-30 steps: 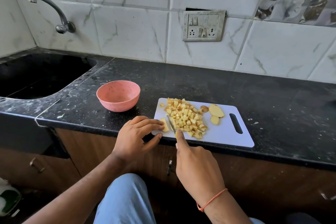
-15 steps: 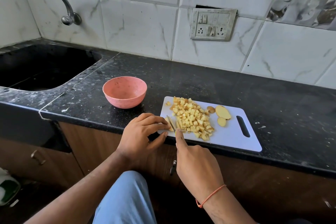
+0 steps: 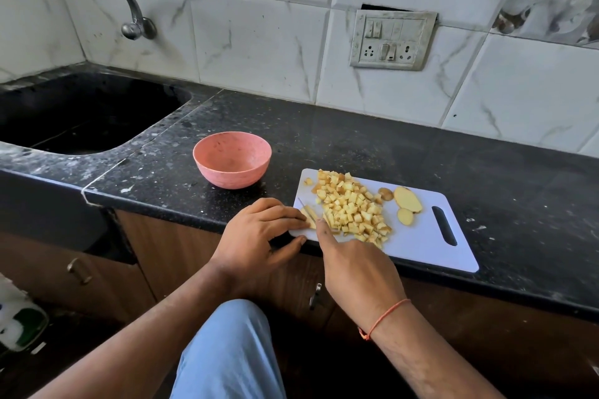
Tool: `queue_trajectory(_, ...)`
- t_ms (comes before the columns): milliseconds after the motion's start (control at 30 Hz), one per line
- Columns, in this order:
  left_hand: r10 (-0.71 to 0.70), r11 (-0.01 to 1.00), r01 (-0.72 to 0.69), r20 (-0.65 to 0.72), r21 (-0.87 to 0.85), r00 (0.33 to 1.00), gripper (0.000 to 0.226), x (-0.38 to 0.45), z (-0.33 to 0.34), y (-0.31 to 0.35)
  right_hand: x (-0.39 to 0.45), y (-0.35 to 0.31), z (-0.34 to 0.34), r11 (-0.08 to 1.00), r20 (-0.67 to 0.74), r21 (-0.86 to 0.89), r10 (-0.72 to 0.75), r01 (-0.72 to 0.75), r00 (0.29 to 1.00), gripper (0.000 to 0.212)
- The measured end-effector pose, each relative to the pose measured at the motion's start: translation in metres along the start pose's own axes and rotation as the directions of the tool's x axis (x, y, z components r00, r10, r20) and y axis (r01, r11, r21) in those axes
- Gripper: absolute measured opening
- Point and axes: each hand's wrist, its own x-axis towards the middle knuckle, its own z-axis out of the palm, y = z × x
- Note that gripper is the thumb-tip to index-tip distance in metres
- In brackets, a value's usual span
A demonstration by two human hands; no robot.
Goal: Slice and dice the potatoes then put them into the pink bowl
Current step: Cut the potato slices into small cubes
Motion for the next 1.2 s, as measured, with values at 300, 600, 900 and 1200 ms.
queue_trajectory(300, 0.005, 0.998, -0.007, 0.036, 0.056, 0.999, 0.024, -0.002, 0.003, -0.001, -0.002, 0.011, -0.007, 0.999, 0.05, 0.018, -0.049, 0.048, 0.998, 0.069)
queue_trajectory(600, -0.008, 0.994, 0.004, 0.033, 0.108, 0.999, 0.033, -0.002, 0.006, 0.01, -0.009, 0.015, 0.004, 0.998, 0.06, 0.053, -0.037, 0.033, 0.998, 0.068)
queue_trajectory(900, 0.016, 0.981, -0.04, 0.129, 0.188, 0.992, 0.044, 0.009, 0.005, 0.013, -0.012, 0.016, 0.01, 0.997, 0.048, 0.068, -0.045, 0.042, 0.998, 0.069)
queue_trajectory(1200, 0.022, 0.957, -0.072, 0.178, 0.28, 0.984, 0.046, 0.01, 0.004, 0.015, -0.015, 0.018, 0.009, 0.997, 0.017, 0.072, -0.033, 0.032, 0.999, 0.067)
